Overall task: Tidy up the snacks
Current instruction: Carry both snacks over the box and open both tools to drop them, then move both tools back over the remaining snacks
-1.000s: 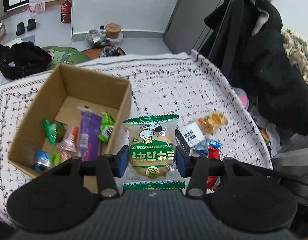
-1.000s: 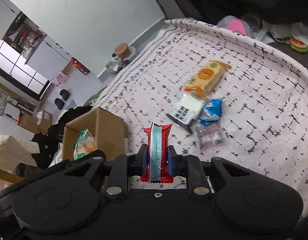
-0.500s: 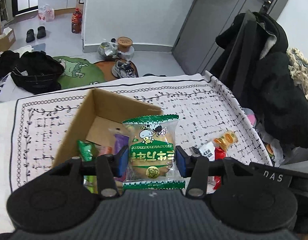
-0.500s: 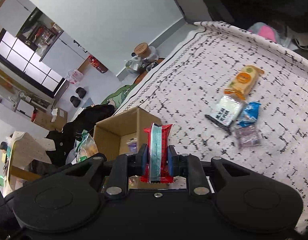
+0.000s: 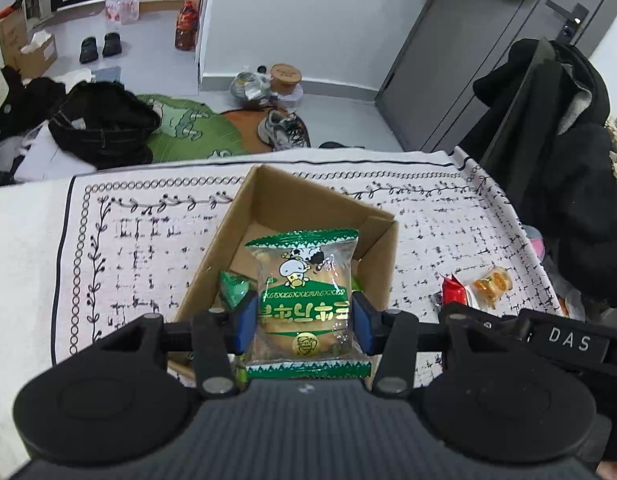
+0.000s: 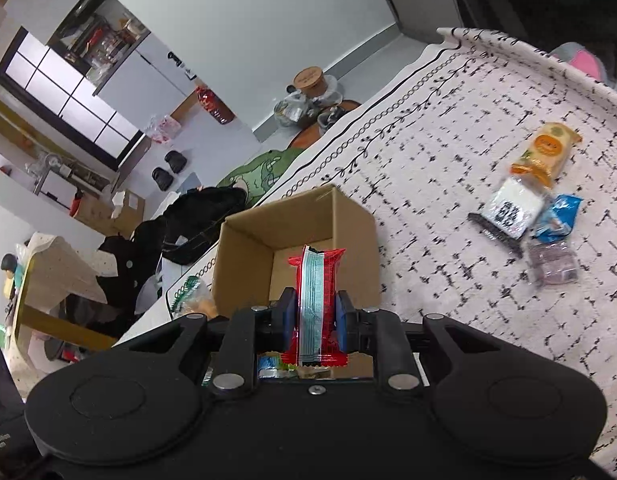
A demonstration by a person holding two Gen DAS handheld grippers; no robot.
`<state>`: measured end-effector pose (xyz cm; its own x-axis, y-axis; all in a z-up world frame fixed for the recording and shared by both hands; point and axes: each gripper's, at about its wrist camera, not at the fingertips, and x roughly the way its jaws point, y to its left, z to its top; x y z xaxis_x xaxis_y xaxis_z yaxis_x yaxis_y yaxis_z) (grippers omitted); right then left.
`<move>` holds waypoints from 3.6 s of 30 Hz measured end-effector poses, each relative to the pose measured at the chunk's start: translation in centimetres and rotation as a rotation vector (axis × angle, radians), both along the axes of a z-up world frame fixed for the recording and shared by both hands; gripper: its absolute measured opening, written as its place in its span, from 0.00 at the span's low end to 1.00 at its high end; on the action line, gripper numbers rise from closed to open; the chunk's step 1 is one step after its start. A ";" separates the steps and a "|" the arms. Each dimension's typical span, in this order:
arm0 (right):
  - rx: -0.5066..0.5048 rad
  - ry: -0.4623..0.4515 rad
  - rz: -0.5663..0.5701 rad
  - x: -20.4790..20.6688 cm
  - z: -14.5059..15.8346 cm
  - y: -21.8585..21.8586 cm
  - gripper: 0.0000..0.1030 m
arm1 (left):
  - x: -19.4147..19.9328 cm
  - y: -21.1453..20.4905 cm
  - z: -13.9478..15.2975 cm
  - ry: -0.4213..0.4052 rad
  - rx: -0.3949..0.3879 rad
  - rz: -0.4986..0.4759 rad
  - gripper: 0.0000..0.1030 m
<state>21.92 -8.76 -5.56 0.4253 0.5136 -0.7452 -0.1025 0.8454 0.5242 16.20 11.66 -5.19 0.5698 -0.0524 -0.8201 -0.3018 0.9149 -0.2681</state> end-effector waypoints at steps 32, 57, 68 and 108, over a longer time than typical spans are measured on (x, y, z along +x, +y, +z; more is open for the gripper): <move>-0.103 -0.013 -0.019 -1.0 0.0 -2.3 0.75 | -0.7 0.0 -0.4 0.049 -0.033 0.043 0.69; -0.213 -0.096 -0.061 -0.5 0.3 -11.8 1.00 | 0.7 -7.6 0.0 0.016 0.038 -0.071 1.00; -0.256 -0.096 -0.053 1.0 0.3 -16.0 1.00 | 1.8 -10.6 -0.2 0.011 0.017 -0.103 1.00; -0.034 0.185 -0.161 7.0 -8.0 -20.1 0.60 | 7.5 -19.7 -8.9 0.110 -0.101 -0.181 0.75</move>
